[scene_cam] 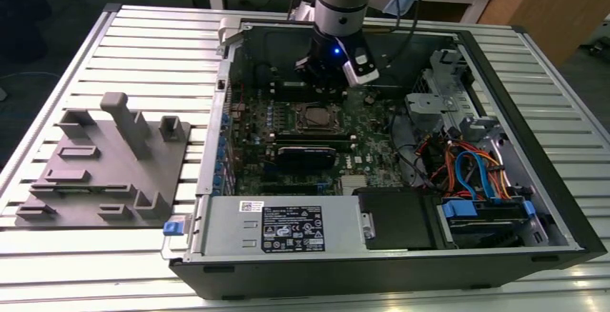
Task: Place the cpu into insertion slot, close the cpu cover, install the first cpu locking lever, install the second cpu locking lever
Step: 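Install the first cpu locking lever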
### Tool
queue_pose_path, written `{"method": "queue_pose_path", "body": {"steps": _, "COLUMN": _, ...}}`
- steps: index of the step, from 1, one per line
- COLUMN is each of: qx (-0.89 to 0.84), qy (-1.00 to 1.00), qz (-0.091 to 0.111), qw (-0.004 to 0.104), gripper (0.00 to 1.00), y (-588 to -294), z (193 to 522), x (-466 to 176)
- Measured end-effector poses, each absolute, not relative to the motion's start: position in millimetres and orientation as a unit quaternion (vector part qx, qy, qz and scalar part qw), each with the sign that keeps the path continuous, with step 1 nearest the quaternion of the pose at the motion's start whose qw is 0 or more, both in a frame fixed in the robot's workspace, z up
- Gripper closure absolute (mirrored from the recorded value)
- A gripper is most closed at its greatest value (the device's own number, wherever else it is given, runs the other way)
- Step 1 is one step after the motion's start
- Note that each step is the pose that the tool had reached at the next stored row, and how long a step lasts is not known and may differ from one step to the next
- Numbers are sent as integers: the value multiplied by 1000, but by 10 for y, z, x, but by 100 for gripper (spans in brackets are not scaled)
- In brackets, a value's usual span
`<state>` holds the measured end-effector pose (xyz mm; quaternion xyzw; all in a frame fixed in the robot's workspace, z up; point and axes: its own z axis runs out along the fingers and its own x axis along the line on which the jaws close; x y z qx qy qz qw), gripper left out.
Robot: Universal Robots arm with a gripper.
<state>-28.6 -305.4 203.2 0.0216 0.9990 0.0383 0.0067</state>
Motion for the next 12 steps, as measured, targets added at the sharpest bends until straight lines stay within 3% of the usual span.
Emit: {"method": "queue_pose_path", "body": {"steps": 12, "qx": 23, "qy": 999, "qz": 34, "qw": 7, "gripper": 89, "y": -3055, "z": 1987, "x": -269}}
